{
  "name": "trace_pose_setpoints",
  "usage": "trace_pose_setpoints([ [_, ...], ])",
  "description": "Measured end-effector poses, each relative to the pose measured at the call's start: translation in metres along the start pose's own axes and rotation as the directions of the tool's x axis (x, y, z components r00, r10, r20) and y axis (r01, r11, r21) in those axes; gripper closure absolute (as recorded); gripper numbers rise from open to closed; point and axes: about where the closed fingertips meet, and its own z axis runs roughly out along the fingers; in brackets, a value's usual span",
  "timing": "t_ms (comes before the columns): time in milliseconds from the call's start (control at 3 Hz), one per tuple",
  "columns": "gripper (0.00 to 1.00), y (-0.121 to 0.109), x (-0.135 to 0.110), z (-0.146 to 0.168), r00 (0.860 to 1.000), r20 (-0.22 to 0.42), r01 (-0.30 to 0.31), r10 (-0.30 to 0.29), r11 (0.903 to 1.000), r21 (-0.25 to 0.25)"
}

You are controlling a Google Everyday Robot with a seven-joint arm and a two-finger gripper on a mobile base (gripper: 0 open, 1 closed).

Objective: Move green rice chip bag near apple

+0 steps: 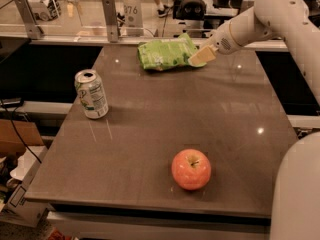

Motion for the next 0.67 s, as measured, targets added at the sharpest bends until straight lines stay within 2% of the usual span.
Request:
trace_pose_setpoints([
  [333, 0.0, -0.0004, 0.0, 0.0049, 1.0, 0.005, -0.003, 0.003, 0.9998, -0.019],
  [667, 0.0, -0.0003, 0.0, 0.005, 1.0, 0.005, -0.003, 0.003, 0.9998, -0.02],
])
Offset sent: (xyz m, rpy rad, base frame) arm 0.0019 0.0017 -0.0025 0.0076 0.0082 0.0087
